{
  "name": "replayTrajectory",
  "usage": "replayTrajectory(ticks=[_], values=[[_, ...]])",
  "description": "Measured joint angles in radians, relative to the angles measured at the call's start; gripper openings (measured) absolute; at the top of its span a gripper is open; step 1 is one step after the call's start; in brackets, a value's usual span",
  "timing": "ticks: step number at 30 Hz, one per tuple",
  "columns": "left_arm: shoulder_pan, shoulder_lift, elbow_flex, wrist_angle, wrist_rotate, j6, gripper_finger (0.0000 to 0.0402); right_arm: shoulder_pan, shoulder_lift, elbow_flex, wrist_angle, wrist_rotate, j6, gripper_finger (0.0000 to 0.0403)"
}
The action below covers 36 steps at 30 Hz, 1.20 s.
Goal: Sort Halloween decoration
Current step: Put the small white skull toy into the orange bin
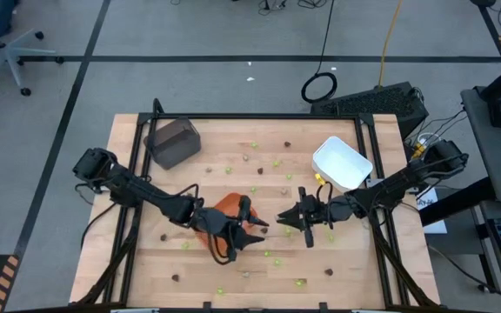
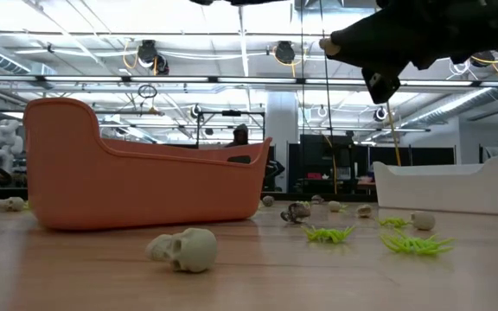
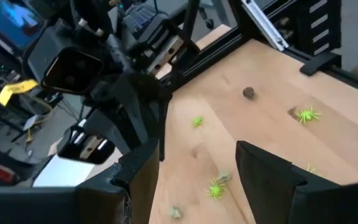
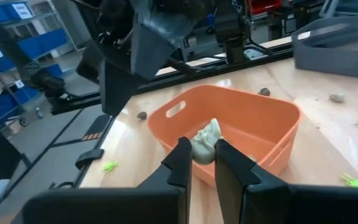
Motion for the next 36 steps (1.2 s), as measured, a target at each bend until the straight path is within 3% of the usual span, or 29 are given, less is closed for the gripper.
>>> replayTrajectory(ticks=[9, 13, 24, 33, 36], values=[[0.083, 0.0, 0.0, -0.002, 0.101, 0.136, 0.0259, -0.03, 0.0, 0.0, 0.008, -0.076, -0.012, 0.0029], [0.102, 0.019, 0.0, 0.018, 0.146, 0.263, 0.026, -0.04, 0.0, 0.0, 0.007, -0.098, -0.008, 0.0029], [0.139, 0.082, -0.001, 0.09, 0.165, 0.435, 0.0213, -0.04, 0.0, 0.0, 0.0, -0.099, 0.0, 0.0029], [0.157, 0.083, -0.001, 0.089, 0.24, 0.444, 0.017, -0.04, 0.0, 0.0, 0.0, -0.104, 0.006, 0.0029], [0.157, 0.087, -0.001, 0.091, 0.242, 0.443, 0.016, -0.042, 0.0, 0.0, 0.0, -0.153, 0.032, 0.0029]])
